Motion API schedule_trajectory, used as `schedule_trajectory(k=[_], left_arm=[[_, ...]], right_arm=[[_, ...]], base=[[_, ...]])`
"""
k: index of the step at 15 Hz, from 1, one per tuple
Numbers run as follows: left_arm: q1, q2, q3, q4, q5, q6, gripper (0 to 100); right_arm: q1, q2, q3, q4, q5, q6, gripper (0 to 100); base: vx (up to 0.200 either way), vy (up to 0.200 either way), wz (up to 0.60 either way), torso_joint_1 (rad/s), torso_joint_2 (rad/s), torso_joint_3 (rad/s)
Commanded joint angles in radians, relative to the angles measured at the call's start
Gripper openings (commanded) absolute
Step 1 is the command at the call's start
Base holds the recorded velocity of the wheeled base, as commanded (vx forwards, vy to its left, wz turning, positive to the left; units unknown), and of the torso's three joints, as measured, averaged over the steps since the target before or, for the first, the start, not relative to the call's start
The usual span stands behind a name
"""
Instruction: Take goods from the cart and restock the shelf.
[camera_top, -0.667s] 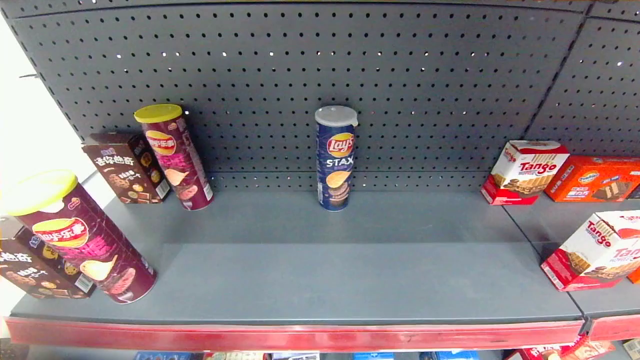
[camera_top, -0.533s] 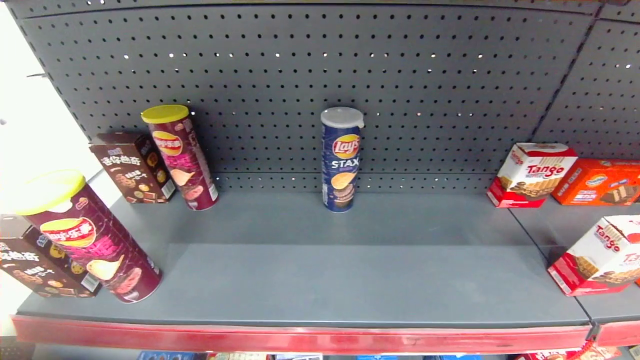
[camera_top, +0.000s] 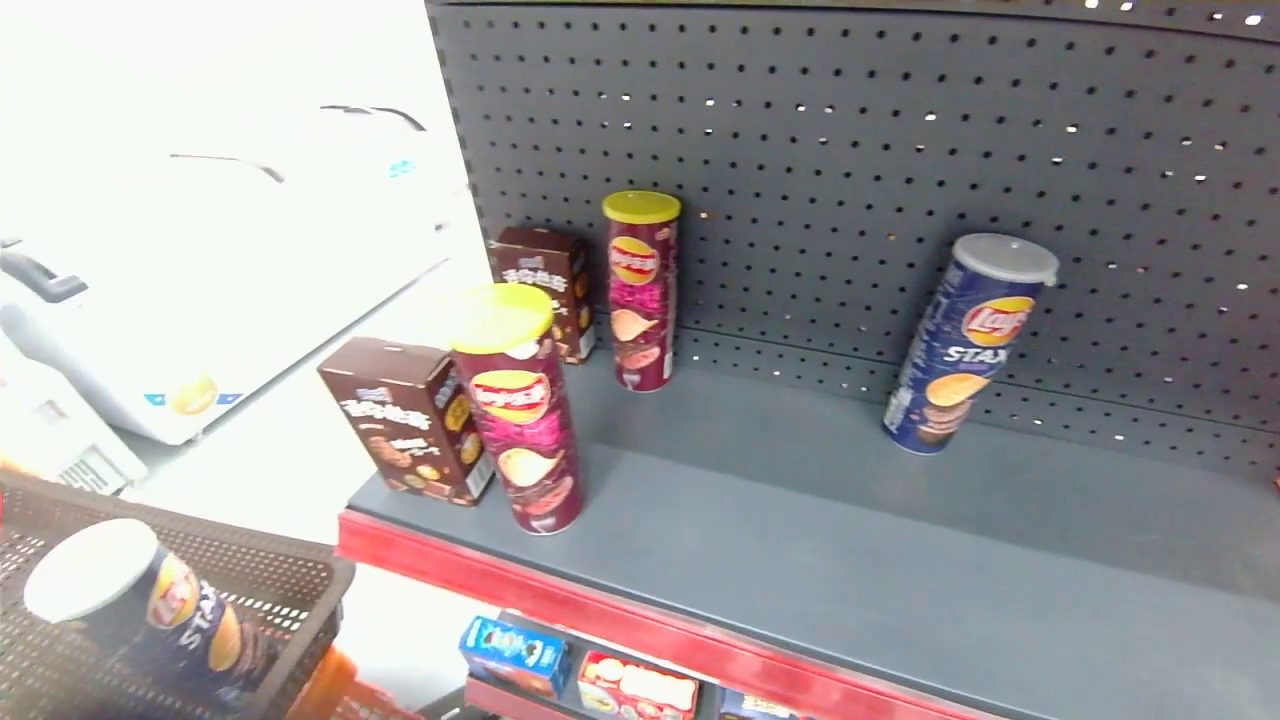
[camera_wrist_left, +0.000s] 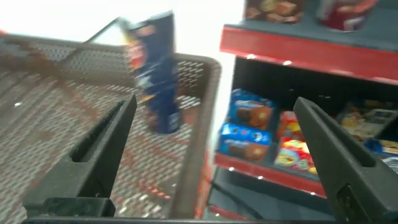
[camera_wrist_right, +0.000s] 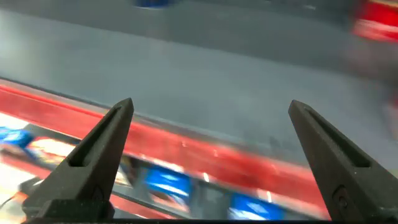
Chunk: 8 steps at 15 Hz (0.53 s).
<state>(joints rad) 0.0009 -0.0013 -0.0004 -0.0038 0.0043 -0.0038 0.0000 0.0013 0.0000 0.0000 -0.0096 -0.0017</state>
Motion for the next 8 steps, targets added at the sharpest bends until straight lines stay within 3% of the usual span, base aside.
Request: schedule_trajectory(k=[1,8], left_arm=[[0.001,0.001,0.000,-0.001,0.000,-0.001,100],[-0.001,0.001,0.000,-0.001,-0.010,0.002,100]], right_arm=[[0.000,0.000,0.000,0.000,0.000,-0.001,100],[0.000,0.000,0.000,0.000,0.000,-0.001,100]], base=[[0.000,0.000,0.00,0.000,0.00,0.000],[0.000,0.000,0.00,0.000,0.00,0.000]])
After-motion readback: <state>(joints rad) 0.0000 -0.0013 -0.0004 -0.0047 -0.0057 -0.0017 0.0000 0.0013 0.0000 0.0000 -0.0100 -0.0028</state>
